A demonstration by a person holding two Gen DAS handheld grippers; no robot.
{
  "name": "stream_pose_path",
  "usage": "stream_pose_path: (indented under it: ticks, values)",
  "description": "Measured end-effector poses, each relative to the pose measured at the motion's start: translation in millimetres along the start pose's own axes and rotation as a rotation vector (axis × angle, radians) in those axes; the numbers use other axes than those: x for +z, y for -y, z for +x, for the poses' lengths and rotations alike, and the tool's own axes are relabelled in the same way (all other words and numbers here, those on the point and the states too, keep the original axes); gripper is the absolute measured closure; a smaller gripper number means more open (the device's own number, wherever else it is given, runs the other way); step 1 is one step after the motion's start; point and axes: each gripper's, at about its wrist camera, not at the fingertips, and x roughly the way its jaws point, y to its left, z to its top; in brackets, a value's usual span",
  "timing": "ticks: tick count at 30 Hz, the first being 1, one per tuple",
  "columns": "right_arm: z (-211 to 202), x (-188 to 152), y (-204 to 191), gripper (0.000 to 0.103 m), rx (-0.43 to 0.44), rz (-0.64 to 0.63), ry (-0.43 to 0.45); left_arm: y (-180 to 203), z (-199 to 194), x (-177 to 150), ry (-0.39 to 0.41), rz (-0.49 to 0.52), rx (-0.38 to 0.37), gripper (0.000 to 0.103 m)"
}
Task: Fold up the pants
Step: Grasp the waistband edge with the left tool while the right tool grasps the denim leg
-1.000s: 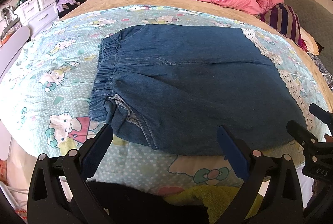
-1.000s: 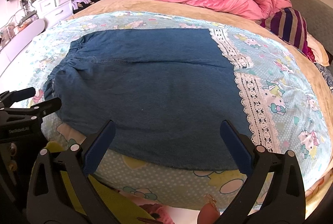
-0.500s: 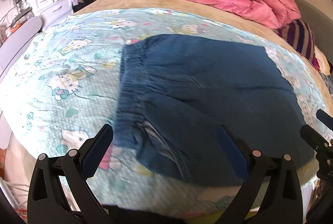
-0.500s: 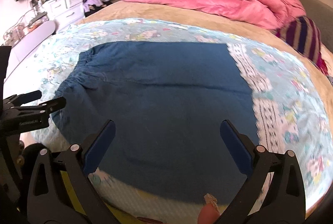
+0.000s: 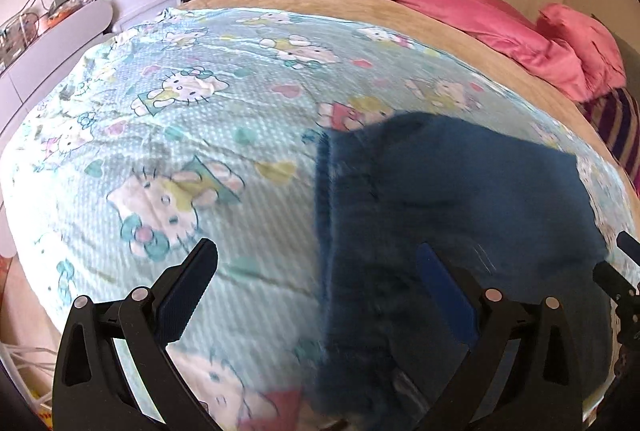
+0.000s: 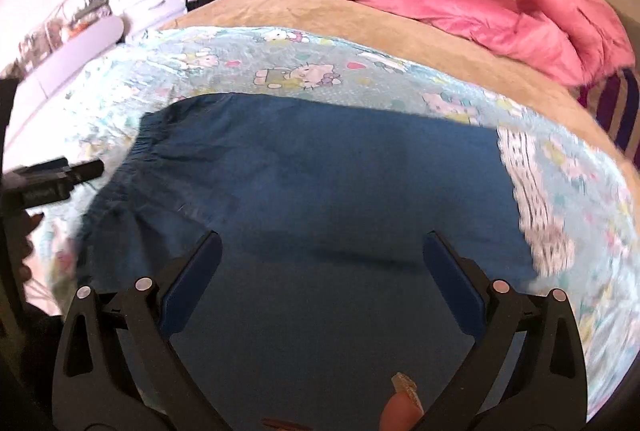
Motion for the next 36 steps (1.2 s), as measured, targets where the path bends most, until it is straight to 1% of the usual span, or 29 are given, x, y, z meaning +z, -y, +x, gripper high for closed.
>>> stream_pose_path:
  ticks: [2,6,9,12,14,16,20,22,24,25,26,27,30,36]
  values:
    - [12,8,4,0.008,0.013,-0.001,-0.015,-2,11,10,-0.009,0.006,-0.01,0.004]
    - [33,25,9,0.008,-0.011,-0.017,-0.024,1,36,30,-0.032,0.034,-0.016,0.004]
    - [45,38,9,0.008,-0.023,-0.057,-0.016,6,56,46,-0.052,0.052,-0.033,0.004]
    - [59,50,11,0.008,-0.017,-0.097,-0.016,10,71,56,-0.065,0.08,-0.048,0.004]
    - [70,58,12,0.008,0.001,-0.107,-0.024,14,85,61,-0.087,0.109,-0.05,0.004]
    - [81,66,13,0.008,-0.002,-0.132,-0.034,16,94,63,-0.097,0.12,-0.062,0.004]
    - [99,79,11,0.008,-0.007,-0.186,-0.043,14,98,62,-0.067,0.09,-0.22,0.005]
    - [108,87,10,0.008,0.02,-0.199,-0.052,17,99,60,-0.06,0.111,-0.218,0.008]
    - [116,93,10,0.008,0.038,-0.206,-0.061,20,100,59,-0.05,0.144,-0.201,0.041]
    - [119,96,9,0.008,0.046,-0.213,-0.062,19,100,58,-0.04,0.146,-0.195,0.053]
    - [124,99,8,0.008,0.05,-0.226,-0.065,17,100,58,-0.037,0.138,-0.204,0.056]
    - [127,102,6,0.008,0.049,-0.242,-0.07,12,98,58,-0.03,0.119,-0.23,0.063]
    - [137,107,0,0.008,0.045,-0.302,-0.086,3,87,56,-0.006,0.094,-0.292,0.068]
    - [152,114,-12,0.008,0.042,-0.389,-0.093,6,54,52,0.069,0.123,-0.335,0.072]
